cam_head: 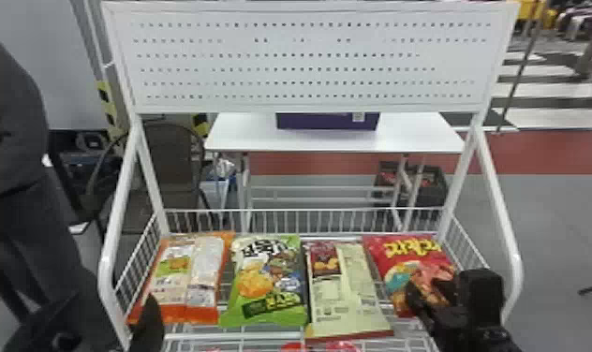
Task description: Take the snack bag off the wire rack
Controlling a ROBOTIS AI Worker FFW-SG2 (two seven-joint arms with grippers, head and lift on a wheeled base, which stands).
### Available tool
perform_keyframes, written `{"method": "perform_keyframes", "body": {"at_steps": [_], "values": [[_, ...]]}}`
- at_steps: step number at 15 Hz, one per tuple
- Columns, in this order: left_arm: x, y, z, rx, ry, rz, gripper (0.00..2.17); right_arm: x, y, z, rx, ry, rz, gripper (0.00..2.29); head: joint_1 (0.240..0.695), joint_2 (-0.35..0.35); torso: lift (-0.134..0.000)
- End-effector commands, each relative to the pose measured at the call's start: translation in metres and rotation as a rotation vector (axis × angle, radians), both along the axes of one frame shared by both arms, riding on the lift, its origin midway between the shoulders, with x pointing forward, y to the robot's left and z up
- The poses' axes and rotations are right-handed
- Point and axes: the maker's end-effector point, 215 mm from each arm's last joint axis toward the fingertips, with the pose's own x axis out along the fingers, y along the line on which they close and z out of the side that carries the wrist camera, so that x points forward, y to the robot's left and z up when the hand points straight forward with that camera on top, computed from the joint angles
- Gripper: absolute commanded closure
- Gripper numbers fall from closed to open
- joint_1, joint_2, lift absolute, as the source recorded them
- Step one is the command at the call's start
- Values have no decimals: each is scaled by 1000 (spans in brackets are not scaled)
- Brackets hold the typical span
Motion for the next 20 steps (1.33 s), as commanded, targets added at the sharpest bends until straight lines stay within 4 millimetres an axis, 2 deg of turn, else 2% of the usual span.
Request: {"method": "perform_keyframes", "body": {"at_steps": [1, 4, 6, 7, 9, 11, 13, 17, 20], "values": [[-1, 2, 0, 3, 2, 3, 164, -2, 3, 7, 29, -5, -1, 2044, 499, 0, 0], [-2, 3, 0, 4, 3, 6, 164, -6, 9, 27, 51, -40, 10, 2051, 499, 0, 0], [-2, 3, 2, 0, 0, 9, 164, -9, 6, 36, 66, -54, 6, 2159, 499, 0, 0], [-2, 3, 1, -1, 2, 11, 164, -14, -1, 45, 73, -68, 1, 2159, 499, 0, 0], [-2, 4, 3, -3, -2, 14, 164, -26, 2, 78, 108, -114, 25, 2159, 499, 0, 0], [0, 2, 4, -6, -7, 11, 164, -48, 7, 111, 99, -144, 52, 2155, 499, 0, 0], [2, 1, 6, -7, -12, 9, 164, -67, 9, 128, 85, -160, 63, 2155, 499, 0, 0], [5, 6, 9, -4, -18, 5, 164, -112, 0, 135, 96, -196, 54, 2155, 499, 0, 0], [6, 14, 8, -3, -17, 15, 164, -144, -17, 150, 92, -239, 44, 2155, 499, 0, 0]]}}
